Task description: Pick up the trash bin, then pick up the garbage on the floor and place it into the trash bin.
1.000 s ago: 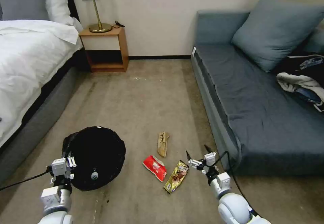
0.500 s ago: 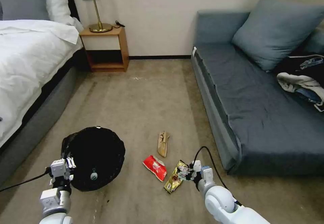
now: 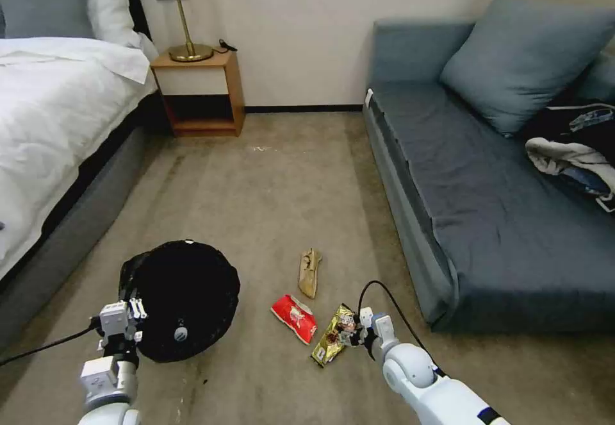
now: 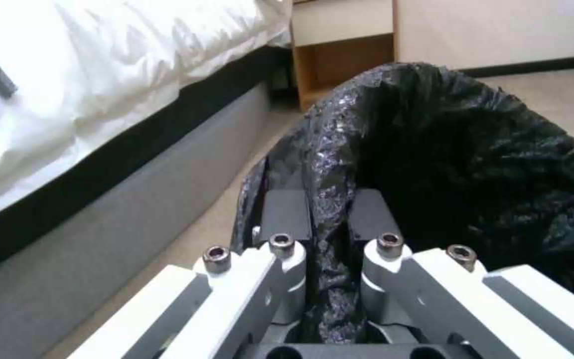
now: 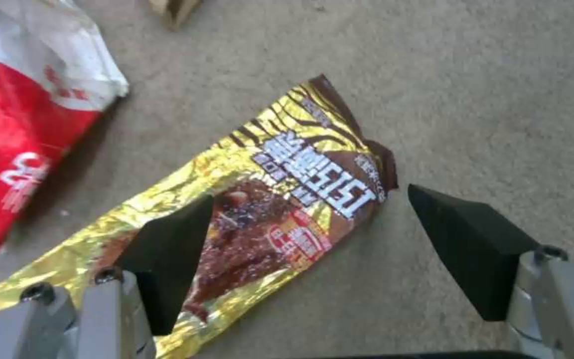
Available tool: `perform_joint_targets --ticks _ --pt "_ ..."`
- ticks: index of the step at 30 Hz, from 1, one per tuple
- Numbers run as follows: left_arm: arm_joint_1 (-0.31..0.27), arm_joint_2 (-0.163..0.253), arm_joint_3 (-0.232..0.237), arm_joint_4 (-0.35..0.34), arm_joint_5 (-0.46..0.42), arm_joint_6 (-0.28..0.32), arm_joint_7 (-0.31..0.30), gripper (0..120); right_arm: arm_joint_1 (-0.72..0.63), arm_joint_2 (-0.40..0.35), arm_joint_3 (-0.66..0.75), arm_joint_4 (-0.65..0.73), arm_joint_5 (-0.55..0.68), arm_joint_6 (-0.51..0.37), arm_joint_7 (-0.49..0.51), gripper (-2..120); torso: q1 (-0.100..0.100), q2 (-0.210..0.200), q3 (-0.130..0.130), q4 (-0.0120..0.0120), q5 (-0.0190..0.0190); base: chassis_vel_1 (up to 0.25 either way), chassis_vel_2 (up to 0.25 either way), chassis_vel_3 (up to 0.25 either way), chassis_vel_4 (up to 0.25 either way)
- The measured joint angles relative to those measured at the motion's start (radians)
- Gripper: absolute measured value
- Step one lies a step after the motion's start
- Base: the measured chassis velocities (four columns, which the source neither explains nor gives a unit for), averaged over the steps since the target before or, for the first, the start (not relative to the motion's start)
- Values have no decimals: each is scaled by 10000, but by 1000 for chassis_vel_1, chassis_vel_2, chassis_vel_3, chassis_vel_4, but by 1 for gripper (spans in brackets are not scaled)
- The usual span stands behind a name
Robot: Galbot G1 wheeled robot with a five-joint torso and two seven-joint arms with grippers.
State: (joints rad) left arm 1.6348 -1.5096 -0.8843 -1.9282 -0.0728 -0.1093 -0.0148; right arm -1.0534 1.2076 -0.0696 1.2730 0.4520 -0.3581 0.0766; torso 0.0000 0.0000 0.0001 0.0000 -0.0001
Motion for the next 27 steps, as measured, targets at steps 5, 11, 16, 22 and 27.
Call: perform_joint_targets --ticks 5,11,16,22,27 --pt "-20 -13 -6 80 0 -5 -6 7 107 278 133 -443 -306 0 -281 74 0 0 0 0 0 0 0 0 0" --pt "-49 -34 2 101 0 -12 -12 7 109 371 108 -551 -481 116 -302 53 0 0 0 0 0 0 0 0 0" --pt "-59 -33 8 124 -1 -17 -14 7 82 348 87 -587 -615 273 -296 36 0 0 0 0 0 0 0 0 0" --pt "-58 -27 34 134 7 -52 -20 7 30 317 101 -656 -915 556 -269 12 0 0 0 0 1 0 0 0 0" --pt "-33 -15 41 136 21 -93 -25 7 -21 313 96 -683 -1069 869 -230 0 0 0 0 -1 1 0 0 0 0"
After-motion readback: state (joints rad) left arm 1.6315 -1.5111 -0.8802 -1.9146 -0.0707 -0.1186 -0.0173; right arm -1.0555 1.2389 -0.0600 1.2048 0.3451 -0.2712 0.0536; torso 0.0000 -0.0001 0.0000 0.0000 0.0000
